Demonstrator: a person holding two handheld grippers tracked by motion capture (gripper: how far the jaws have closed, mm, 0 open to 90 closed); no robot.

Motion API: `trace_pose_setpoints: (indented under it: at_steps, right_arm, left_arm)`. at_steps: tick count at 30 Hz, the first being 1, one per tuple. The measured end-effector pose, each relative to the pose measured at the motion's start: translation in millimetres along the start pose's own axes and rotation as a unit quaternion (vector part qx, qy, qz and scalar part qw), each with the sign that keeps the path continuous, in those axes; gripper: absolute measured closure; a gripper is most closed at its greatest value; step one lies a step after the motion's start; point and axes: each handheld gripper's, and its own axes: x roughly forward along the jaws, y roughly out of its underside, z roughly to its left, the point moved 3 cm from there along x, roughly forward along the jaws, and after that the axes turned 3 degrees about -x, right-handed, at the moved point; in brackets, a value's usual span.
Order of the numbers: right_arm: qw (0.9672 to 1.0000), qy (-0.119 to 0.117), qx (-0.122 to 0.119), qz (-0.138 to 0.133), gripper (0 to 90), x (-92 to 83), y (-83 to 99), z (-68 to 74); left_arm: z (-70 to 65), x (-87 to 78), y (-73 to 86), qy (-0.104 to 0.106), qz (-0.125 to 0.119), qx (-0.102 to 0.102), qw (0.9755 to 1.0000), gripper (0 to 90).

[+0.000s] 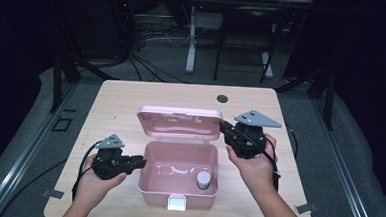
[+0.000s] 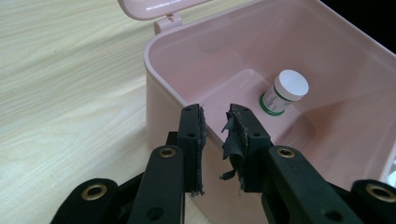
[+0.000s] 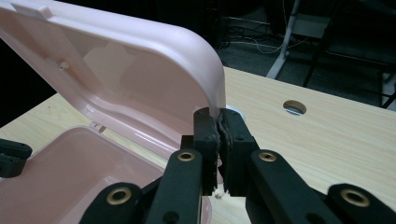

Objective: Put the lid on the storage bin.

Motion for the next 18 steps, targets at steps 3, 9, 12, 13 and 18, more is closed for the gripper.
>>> trace_pose_setpoints:
  at_steps: [3,9,12,13,18]
  right_arm:
    - [1.0,0.0,-0.001,-0.004,85.9,-1.5,2.0,0.9]
    - [0.9999,-0.002,0.003,-0.012,85.4,-5.2,6.7,3.0]
    - [0.9999,-0.003,0.002,-0.013,85.2,-8.0,9.0,5.1]
    - [0.9999,-0.003,0.002,-0.013,85.2,-8.0,9.0,5.1]
    - [0.9996,-0.001,0.001,-0.027,85.1,-10.0,14.1,7.3]
  left_arm:
    - [0.1,-0.1,0.1,0.0,0.0,0.0,1.0,75.5]
    - [0.0,-0.1,0.3,0.001,-0.001,-0.002,1.0,75.4]
    - [0.0,0.0,0.4,0.002,-0.001,-0.003,1.0,75.4]
    - [0.0,0.0,0.4,0.002,-0.001,-0.003,1.0,75.4]
    - [-0.1,0.0,0.0,0.001,0.001,-0.004,1.0,75.4]
